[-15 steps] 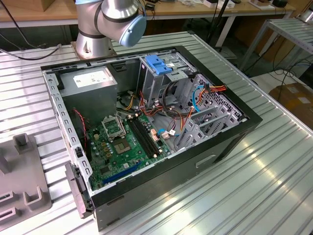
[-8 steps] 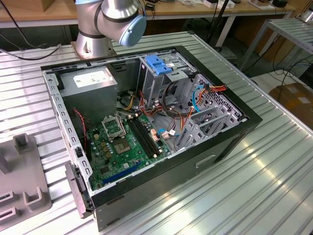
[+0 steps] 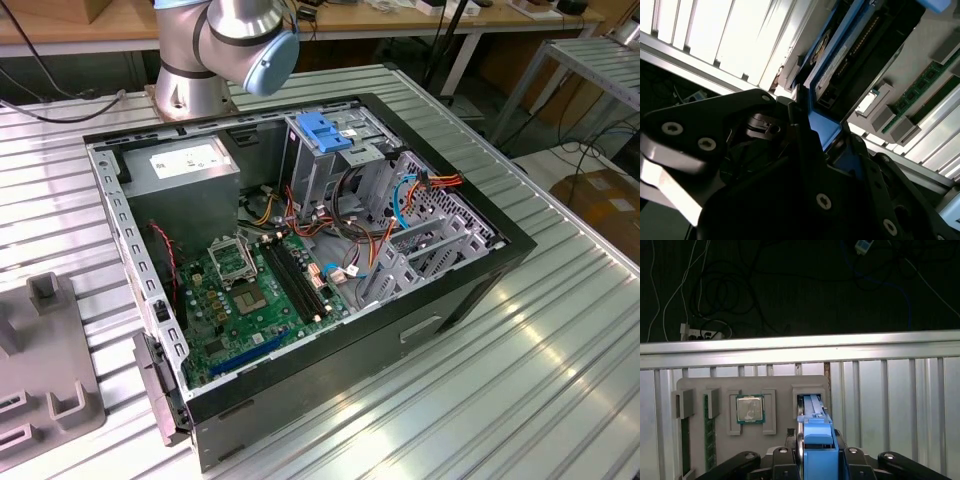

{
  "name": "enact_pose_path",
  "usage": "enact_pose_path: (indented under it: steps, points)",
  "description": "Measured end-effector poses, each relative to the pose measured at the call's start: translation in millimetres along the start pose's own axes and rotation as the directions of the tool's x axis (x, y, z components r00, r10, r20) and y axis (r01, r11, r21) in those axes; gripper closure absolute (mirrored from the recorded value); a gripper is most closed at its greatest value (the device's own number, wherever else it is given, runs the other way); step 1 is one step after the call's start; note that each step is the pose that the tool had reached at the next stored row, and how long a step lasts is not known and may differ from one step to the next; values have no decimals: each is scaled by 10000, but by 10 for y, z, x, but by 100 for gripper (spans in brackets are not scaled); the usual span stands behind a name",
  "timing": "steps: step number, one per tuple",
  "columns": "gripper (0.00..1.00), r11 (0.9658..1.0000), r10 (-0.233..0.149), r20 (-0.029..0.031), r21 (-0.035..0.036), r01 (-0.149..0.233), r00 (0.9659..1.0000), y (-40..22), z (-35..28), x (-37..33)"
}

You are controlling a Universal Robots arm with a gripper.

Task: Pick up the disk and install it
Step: 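Pick up the disk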

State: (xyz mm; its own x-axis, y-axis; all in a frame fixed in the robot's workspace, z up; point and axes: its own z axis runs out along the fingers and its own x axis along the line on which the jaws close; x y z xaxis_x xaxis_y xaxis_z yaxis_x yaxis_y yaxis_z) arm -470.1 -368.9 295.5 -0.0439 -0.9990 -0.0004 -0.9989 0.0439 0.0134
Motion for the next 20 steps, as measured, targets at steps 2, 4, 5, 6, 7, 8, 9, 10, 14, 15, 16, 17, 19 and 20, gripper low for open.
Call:
enact_pose_path:
  steps: [2,4,5,6,7,8,9,10,14,15,16,17,19,20]
  points:
    - [63,10000,0,0,0,0,10000,0,0,0]
    - [63,10000,0,0,0,0,10000,0,0,0]
    - [63,10000,0,0,0,0,10000,0,0,0]
    - [63,10000,0,0,0,0,10000,0,1,0]
    - [63,10000,0,0,0,0,10000,0,1,0]
    - [63,10000,0,0,0,0,10000,0,1,0]
    - [63,10000,0,2,3,0,10000,0,-4,0]
    - [63,10000,0,0,0,0,10000,0,-16,0]
    - [63,10000,0,0,1,0,10000,1,-67,0]
    - [63,10000,0,0,1,0,10000,1,-83,0]
    - [63,10000,0,1,1,0,10000,1,-107,0]
    - [63,10000,0,0,1,0,10000,1,-121,0]
    - [63,10000,0,0,1,0,10000,2,-155,0]
    - [63,10000,0,1,1,0,10000,2,-174,0]
